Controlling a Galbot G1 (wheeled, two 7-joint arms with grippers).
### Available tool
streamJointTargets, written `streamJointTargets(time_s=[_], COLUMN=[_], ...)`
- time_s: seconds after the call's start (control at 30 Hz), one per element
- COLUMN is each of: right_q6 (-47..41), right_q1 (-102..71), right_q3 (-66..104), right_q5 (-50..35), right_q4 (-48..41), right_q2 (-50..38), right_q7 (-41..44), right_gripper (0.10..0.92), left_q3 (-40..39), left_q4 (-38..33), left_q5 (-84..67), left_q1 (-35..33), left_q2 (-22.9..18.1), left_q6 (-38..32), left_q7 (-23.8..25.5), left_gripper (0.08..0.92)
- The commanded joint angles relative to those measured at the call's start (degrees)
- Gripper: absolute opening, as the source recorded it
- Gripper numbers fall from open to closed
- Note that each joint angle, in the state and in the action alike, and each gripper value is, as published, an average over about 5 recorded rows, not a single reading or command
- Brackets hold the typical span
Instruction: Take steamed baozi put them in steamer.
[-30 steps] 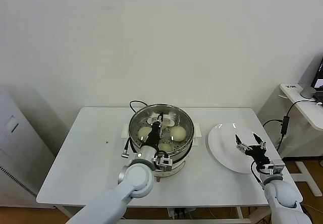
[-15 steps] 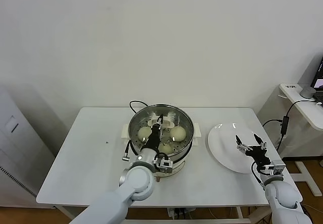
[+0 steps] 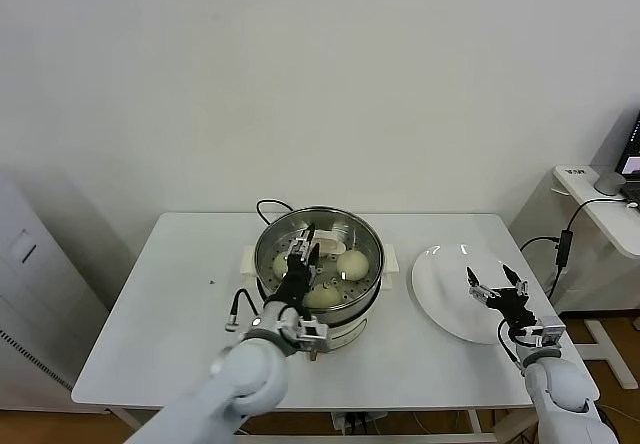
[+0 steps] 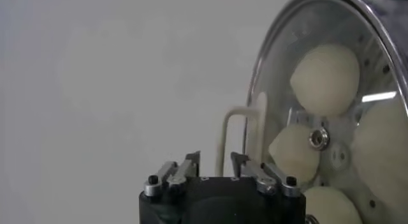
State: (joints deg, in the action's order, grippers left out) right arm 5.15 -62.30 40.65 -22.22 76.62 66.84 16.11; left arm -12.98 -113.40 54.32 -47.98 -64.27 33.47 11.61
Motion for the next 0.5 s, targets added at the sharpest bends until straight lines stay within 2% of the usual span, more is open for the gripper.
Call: streamJointTargets(time_s=[0.03,0.13,0.23,0.3,0.37,0.5], right_q6=[-0.46,-1.97,-3.06,-2.97,-2.67,-3.68], right_q1=[0.76,0.04,-1.56,-2.26,-2.91,-4.64], right_q3=[-0.15,-0.01,0.77,1.27,1.72,2.6], right_q5=[-0.45,-1.99,-3.1,-3.21,-3.23,-2.91], right_q4=[0.1,1.38,3.08,3.86,4.73,7.53], right_q2=[0.5,0.63,0.66,0.67,0.53,-0.27], right_q7=[0.11,-0.13,-0.89,-1.65,-2.25,-3.09], right_gripper=[0.823,0.823,0.823,0.823,0.823,0.823], left_q3=[15.9,22.71,31.38,36.97,41.19,45.81], left_q4=[-13.68,-13.38,-11.58,-9.5,-6.93,-0.07], left_q5=[-46.39,-67.72,-83.63,-88.22,-90.22,-88.56], left_q1=[-3.19,-3.33,-3.86,-4.76,-6.24,-9.67], left_q2=[11.19,10.24,5.46,2.69,1.91,3.68], left_q6=[-17.61,-16.03,-13.2,-11.72,-10.83,-11.7], left_q7=[8.03,0.86,-8.65,-12.62,-14.41,-14.84], left_gripper=[0.599,0.686,0.768,0.803,0.817,0.822])
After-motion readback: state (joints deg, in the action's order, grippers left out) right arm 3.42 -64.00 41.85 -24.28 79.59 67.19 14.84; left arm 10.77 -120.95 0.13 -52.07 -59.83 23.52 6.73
